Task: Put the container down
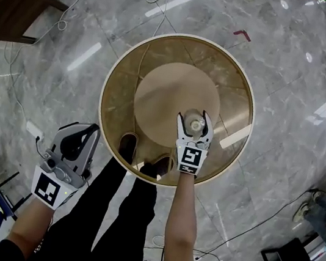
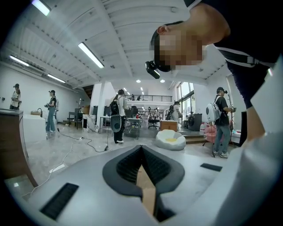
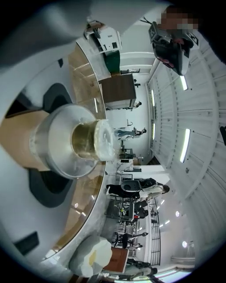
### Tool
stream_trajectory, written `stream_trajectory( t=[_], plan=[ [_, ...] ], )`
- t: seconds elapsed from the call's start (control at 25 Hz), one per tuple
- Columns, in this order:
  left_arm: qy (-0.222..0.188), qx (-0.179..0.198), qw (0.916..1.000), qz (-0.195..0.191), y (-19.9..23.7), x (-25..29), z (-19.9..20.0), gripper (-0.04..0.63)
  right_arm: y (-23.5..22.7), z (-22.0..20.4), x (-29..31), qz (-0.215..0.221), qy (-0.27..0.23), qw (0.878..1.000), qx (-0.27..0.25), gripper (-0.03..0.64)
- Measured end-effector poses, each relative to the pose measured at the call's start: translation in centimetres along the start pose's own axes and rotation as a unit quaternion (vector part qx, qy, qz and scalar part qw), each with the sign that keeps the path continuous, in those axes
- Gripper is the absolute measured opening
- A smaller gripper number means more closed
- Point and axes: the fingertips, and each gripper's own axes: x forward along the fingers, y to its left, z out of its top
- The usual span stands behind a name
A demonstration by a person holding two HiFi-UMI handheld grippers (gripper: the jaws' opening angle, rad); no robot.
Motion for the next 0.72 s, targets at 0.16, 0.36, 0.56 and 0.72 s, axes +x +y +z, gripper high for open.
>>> stream_trajectory(
  t=[0.16,0.36,0.56,0.72],
  plan=[
    [0.007,-0.004,1.0,-0.002,-0.24,0.38,-0.32,0.025,-0.19,-0.32,0.65,-0.007,0.019,1.0,-0.011,0.344],
    [0.006,-0.004,1.0,0.0,-0.22,0.72,-0.2,0.025,-0.09,-0.6,0.91,-0.007,0.029,0.999,-0.013,0.344],
    [0.008,-0.009,0.9999,-0.002,-0.39,0.69,-0.1,0.025,-0.1,-0.61,0.81,-0.006,0.03,0.999,-0.014,0.344],
    [0.011,-0.008,0.9999,-0.006,-0.87,0.54,-0.1,0.025,-0.07,-0.5,0.87,-0.006,0.027,1.0,-0.014,0.344]
  ],
)
